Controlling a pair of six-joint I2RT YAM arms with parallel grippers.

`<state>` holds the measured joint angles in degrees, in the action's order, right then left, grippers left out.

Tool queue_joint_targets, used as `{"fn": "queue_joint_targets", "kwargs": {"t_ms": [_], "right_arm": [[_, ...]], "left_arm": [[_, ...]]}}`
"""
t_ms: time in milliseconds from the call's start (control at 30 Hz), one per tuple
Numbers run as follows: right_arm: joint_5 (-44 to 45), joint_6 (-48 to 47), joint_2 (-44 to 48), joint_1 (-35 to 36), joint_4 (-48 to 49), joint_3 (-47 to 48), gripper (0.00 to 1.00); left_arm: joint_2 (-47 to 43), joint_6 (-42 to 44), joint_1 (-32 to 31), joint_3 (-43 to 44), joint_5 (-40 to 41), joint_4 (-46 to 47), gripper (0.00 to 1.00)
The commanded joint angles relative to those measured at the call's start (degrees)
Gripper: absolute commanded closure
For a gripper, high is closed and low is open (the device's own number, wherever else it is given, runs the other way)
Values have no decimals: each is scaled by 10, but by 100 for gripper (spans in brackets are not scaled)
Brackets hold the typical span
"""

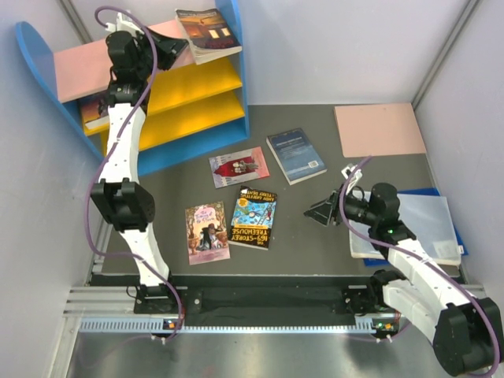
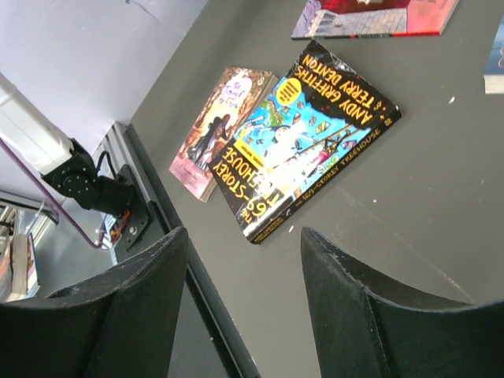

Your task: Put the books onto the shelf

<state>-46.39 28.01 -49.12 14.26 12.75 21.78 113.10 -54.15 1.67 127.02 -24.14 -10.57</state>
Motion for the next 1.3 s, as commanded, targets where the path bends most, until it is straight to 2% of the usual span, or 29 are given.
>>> {"fn": "queue_joint_targets", "kwargs": {"t_ms": [0,100,133,233,367,433,567,667,700,733,800,833,867,900,967,1000,1067,1100,1167,1267], "right_arm": [[2,-13,11,8,6,0,41],[8,-13,14,8,5,0,41],[12,-13,15,8,4,2,41],[19,-14,8,7,2,6,41],[48,-25,-22,7,-24,26,44],[55,-32,-51,10,-32,38,49],[85,-61,-105,37,-53,94,51],[128,-86,-155,79,-80,148,54],[139,-91,-186,103,-86,162,56],[162,-99,-204,117,-99,178,63],[183,-107,-269,160,-112,229,78],[207,-110,-294,175,-141,252,95],[219,-119,-322,187,-162,304,100],[228,-126,-379,209,-183,332,100],[260,-142,-435,225,-242,412,100],[262,-146,-485,236,-255,432,100],[263,-152,-526,242,-282,487,100],[263,-150,-559,248,-288,499,100],[270,-149,-584,250,-315,534,100],[289,-143,-610,251,-340,552,100]], "left_arm": [[17,13,-4,29,0,21,100],[-24,54,-4,-9,32,-8,100],[-64,74,-4,-54,70,-2,100],[-138,119,-4,-120,136,-7,92],[-239,164,-4,-207,178,-13,86],[-303,181,-3,-265,182,-11,84],[-397,188,-4,-365,153,-16,81],[-444,190,-4,-425,125,-57,75],[-468,190,-4,-446,111,-65,74],[-481,190,-5,-494,108,-67,73],[-514,187,-4,-567,107,-73,67],[-522,187,-4,-592,105,-72,63],[-529,188,-4,-615,103,-71,58],[-535,192,-5,-632,97,-75,55],[-539,193,-5,-678,82,-81,50],[-540,193,-6,-691,77,-84,43],[-541,193,-12,-726,72,-83,35],[-541,197,-15,-744,72,-83,25],[-539,202,-33,-759,74,-82,17],[-526,215,-55,-779,72,-75,12]]}}
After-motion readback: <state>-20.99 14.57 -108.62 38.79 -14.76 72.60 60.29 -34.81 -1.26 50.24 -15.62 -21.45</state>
